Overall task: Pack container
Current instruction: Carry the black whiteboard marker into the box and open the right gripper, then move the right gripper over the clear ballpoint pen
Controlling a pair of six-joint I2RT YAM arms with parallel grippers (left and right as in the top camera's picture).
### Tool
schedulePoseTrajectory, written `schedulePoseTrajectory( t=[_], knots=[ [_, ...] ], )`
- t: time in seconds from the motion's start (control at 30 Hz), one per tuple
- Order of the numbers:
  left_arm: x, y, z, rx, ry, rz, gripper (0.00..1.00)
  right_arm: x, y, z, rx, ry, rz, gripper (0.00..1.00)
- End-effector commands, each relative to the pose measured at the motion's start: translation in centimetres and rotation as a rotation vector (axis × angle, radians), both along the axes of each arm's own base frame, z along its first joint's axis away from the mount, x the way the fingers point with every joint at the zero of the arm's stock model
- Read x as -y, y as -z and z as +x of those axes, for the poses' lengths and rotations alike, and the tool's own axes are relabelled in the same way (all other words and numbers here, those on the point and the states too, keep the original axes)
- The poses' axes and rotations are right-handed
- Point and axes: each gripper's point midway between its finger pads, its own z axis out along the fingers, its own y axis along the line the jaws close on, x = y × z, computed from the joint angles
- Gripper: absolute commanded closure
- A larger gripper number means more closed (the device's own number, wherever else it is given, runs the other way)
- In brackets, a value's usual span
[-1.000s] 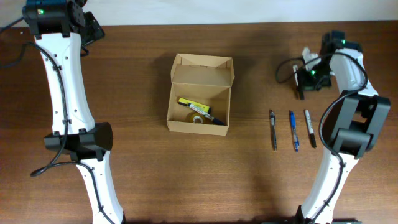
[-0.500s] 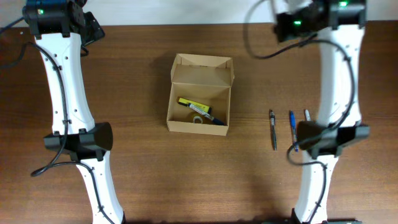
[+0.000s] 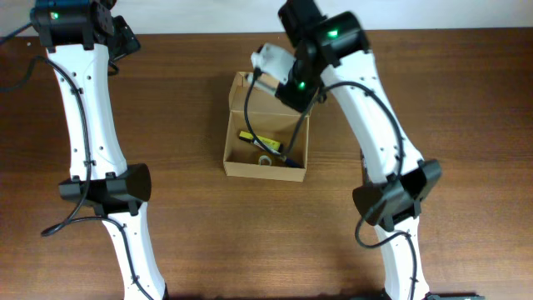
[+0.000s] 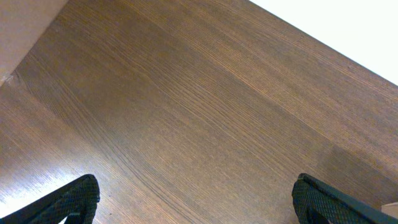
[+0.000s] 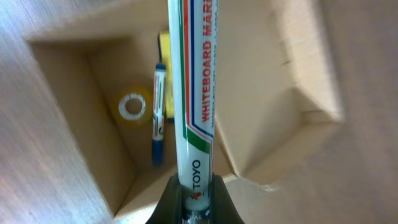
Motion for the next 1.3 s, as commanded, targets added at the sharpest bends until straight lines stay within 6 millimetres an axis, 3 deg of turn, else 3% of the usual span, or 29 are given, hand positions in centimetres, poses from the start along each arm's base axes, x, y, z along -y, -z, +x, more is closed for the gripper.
schedulePoseTrajectory(
  t=[0.0,0.13,0.33,0.53,0.67,0.73,0.8,0.9,0.97,1.1,1.13,1.27],
  knots=[
    [-0.3,-1.5,-0.7,0.024,0.0,0.015,0.0,0.5,5.6,-1.0,-0.119,-0.049,-0.067,0.96],
    [-0.3,-1.5,-0.7,0.024,0.0,0.015,0.0,0.3,9.4,-2.7,-0.206,-0.067,-0.094,0.96],
    [-0.3,-1.5,-0.7,0.024,0.0,0.015,0.0,-0.7,12.6,-4.4,-0.253,-0.103,-0.116,0.96],
    [-0.3,-1.5,-0.7,0.024,0.0,0.015,0.0,-2.3,14.2,-5.1,-0.241,-0.138,-0.112,0.96],
    [-0.3,-1.5,-0.7,0.024,0.0,0.015,0.0,-2.4,14.1,-5.1,-0.239,-0.138,-0.113,0.8],
    [-0.3,-1.5,-0.7,0.024,0.0,0.015,0.0,-1.9,13.1,-5.3,-0.242,-0.137,-0.133,0.73],
    [-0.3,-1.5,-0.7,0.024,0.0,0.015,0.0,-1.9,11.6,-5.1,-0.221,-0.135,-0.129,0.73],
    [-0.3,-1.5,-0.7,0.024,0.0,0.015,0.0,-2.6,7.7,-3.9,-0.145,-0.063,-0.079,0.67],
    [-0.3,-1.5,-0.7,0.024,0.0,0.015,0.0,-2.4,4.6,-2.9,-0.07,0.035,-0.062,0.57],
    [-0.3,-1.5,-0.7,0.024,0.0,0.015,0.0,1.5,-2.1,-0.6,0.15,0.299,-0.131,0.57],
    [-0.3,-1.5,-0.7,0.024,0.0,0.015,0.0,2.8,-4.4,-0.5,0.212,0.354,-0.125,0.56],
    [-0.3,-1.5,-0.7,0.024,0.0,0.015,0.0,6.4,-9.6,-1.0,0.299,0.469,-0.043,0.56]
  ],
)
